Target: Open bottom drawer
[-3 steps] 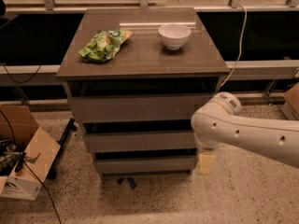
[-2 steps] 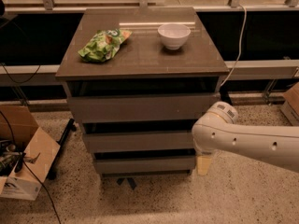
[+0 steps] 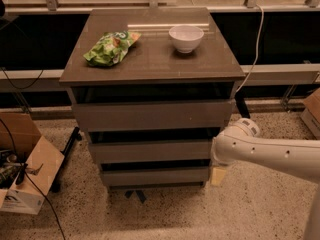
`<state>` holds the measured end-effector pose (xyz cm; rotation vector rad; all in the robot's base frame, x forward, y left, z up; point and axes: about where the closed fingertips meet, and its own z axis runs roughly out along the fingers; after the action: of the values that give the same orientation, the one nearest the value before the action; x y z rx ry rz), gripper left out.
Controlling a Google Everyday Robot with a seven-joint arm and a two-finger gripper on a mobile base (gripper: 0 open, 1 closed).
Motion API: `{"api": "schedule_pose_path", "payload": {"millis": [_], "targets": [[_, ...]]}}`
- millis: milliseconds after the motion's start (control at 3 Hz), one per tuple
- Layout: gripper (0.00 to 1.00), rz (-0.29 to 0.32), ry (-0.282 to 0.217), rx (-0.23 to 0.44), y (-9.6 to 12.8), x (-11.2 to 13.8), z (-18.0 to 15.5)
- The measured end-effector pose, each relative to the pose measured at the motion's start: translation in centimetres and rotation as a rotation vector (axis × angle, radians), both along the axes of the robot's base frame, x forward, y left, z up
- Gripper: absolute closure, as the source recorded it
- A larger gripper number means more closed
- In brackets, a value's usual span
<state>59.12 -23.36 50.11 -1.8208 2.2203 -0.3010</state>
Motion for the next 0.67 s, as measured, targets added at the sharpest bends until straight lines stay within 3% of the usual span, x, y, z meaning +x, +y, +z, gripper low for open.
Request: {"api": "schedule_pose_path", "payload": {"millis": [667], "targets": [[0.0,0.033,0.012,-0.003,0.21,-0.02,-0.9]]}}
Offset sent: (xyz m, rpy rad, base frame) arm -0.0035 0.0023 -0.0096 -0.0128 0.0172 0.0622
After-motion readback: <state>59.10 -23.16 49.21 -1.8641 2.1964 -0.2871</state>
